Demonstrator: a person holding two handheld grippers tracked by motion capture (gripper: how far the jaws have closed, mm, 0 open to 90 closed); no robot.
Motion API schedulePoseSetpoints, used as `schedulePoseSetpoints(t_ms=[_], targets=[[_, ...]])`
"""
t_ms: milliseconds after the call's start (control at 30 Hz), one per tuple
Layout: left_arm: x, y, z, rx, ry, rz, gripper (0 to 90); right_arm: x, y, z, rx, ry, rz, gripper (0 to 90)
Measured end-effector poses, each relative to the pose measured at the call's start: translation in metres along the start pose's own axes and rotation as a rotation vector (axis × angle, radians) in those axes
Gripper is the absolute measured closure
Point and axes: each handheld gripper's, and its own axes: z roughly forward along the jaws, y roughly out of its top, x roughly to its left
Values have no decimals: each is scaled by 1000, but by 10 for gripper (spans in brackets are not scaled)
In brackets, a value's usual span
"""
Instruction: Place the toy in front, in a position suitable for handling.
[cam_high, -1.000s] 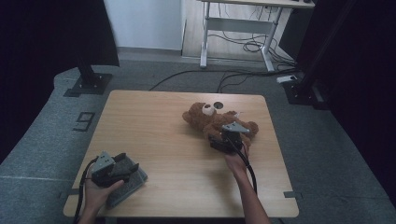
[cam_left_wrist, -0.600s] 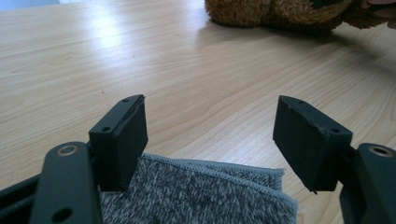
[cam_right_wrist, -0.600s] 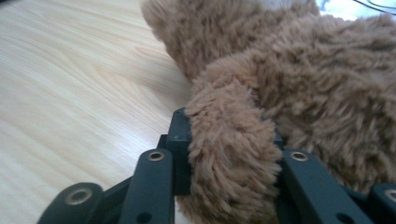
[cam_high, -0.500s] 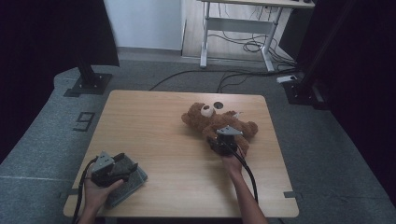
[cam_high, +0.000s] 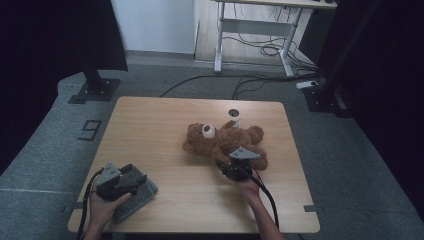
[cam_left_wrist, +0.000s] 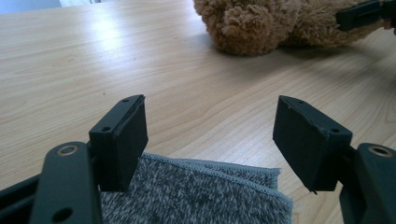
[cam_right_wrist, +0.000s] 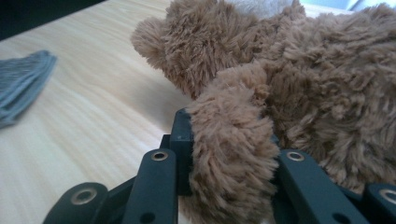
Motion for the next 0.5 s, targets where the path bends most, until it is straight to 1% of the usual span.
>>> schedulePoseSetpoints(t_ms=[67,133,167,233,267,333,433,500], targets=[[0,0,0,2,1,1,264,6,-1,0,-8,24,5,696],[1,0,0,1,3,1,264,13,-1,1,-13,46,-1,695],[1,0,-1,0,4,0,264,18,-2,2,-13,55,-10,694],[1,0,-1,0,4,0,264,27,-2,3,-3,74,-56,690],[1,0,-1,0,5,0,264,30,-2,3,-1,78,-70,690],[2,0,-2,0,5,0,264,38,-2,3,-2,100,-64,690],[3,0,-3,-4,7,-3,264,47,-2,2,1,106,-94,685],[3,0,-3,-6,6,-5,264,50,-2,1,5,108,-97,685]])
